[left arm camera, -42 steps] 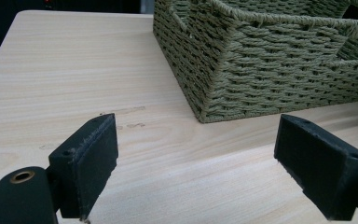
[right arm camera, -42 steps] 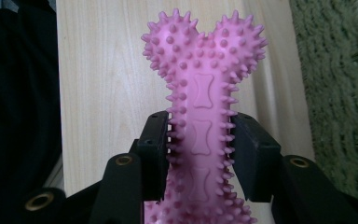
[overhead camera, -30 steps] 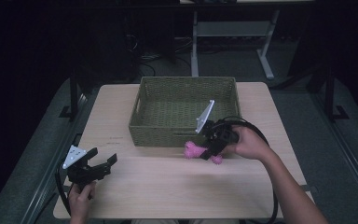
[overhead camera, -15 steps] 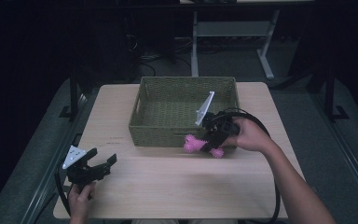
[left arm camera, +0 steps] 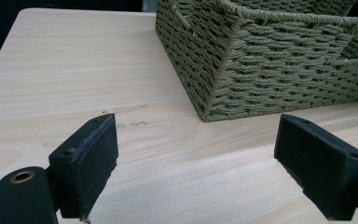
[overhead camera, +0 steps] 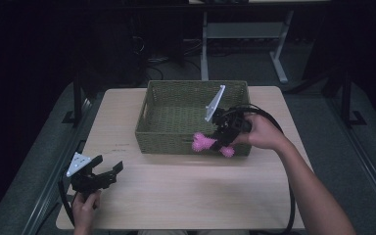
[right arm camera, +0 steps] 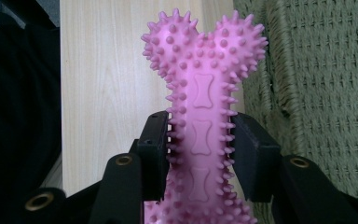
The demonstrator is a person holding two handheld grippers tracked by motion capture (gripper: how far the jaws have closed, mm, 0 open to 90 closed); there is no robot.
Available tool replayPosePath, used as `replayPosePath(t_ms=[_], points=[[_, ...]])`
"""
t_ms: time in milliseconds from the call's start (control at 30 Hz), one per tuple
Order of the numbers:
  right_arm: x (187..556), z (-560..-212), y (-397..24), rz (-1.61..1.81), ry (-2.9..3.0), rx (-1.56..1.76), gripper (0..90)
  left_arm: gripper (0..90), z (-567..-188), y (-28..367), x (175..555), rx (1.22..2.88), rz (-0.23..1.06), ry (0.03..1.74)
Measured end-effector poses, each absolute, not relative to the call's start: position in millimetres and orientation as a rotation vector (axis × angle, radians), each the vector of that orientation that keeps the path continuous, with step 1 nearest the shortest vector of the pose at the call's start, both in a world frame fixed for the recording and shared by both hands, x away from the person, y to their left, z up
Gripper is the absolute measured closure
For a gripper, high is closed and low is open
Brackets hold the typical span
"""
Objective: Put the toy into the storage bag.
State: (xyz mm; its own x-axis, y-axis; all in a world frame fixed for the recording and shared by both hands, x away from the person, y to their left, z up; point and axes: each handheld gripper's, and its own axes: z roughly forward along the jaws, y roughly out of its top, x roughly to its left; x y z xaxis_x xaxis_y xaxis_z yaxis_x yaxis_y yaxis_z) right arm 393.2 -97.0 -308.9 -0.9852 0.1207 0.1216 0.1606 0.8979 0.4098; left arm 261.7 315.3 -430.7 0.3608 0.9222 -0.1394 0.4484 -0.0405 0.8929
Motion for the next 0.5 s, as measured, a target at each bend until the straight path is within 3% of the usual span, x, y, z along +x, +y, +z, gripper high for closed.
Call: replayPosePath(t_ms=[500], points=[[419,-300,-99,-0.636,-2.972,-0.259,58.1,13.0,-431,317,264,1.651,0.616,1.247]])
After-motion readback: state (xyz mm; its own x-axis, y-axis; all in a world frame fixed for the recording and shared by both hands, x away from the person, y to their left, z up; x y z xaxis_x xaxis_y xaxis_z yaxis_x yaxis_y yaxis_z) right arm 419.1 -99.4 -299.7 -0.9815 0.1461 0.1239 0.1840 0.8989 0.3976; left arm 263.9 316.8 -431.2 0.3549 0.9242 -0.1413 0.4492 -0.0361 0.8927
